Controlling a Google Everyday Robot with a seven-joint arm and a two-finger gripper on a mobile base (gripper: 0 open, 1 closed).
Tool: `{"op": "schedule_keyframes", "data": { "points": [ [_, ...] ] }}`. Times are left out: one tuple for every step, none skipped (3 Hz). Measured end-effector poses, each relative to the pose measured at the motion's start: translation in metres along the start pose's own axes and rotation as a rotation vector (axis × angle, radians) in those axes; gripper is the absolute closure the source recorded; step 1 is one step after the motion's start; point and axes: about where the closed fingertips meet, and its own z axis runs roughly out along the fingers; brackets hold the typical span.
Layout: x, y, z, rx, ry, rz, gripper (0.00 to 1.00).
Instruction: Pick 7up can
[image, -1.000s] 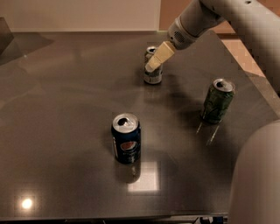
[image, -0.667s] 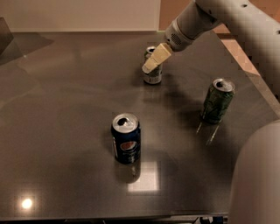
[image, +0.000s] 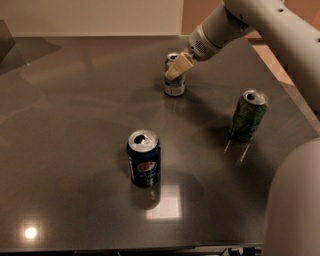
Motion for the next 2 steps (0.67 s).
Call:
{"op": "schedule_keyframes", "data": {
  "points": [
    [-0.003, 0.002, -0.004, -0.022, -0.023, -0.003, 0.59],
    [-0.008, 0.012, -0.014, -0.066, -0.055, -0.011, 0.83]
  ]
}}
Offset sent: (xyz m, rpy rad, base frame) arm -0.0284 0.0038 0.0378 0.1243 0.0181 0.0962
